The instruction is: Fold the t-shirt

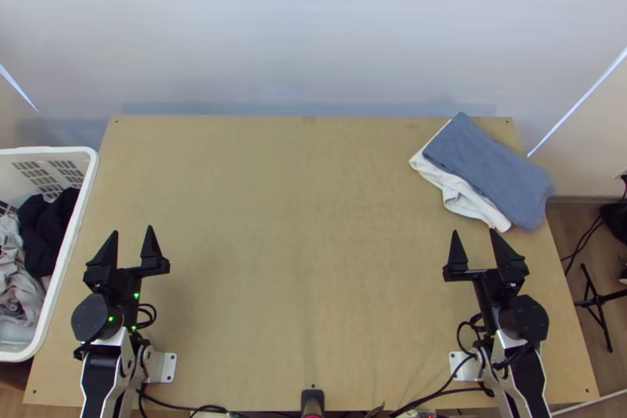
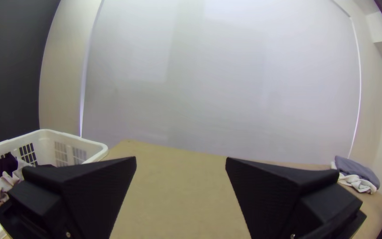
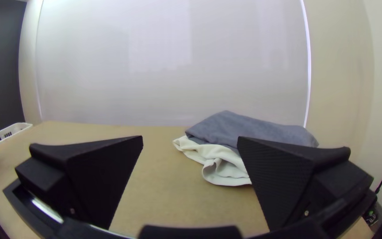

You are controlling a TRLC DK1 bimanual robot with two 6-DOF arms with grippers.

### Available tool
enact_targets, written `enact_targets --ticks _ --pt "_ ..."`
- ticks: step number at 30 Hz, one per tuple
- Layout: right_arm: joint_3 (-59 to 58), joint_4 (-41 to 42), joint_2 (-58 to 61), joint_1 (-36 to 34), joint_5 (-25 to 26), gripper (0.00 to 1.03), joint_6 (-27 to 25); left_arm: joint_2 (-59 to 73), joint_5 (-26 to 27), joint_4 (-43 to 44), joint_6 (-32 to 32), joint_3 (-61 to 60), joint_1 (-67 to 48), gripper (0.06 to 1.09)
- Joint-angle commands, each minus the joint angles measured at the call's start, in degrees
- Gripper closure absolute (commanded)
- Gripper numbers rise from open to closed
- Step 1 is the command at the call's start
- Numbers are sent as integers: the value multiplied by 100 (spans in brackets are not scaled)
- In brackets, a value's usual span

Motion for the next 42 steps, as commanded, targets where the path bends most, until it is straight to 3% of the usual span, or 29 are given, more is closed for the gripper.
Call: enact_targets --ticks 1,5,16,22,26,31,38,42 --pt "1 4 1 2 2 4 1 1 2 0 1 1 4 10" --pt "1 4 1 -7 2 4 1 -8 54 0 -360 1 -137 10" --pt "1 4 1 -7 2 4 1 1 221 -79 62 10 109 10" --pt "1 4 1 -7 2 4 1 -16 511 -53 669 98 -40 10" --pt "1 -5 1 2 2 4 1 -8 555 -413 546 502 -49 10" --pt "1 4 1 2 2 4 1 142 28 -853 352 1399 -31 10" --pt "1 4 1 -7 2 4 1 1636 -904 -1398 177 3315 232 10" --pt "1 4 1 -7 2 4 1 2207 -1088 -1811 -113 4273 1120 10"
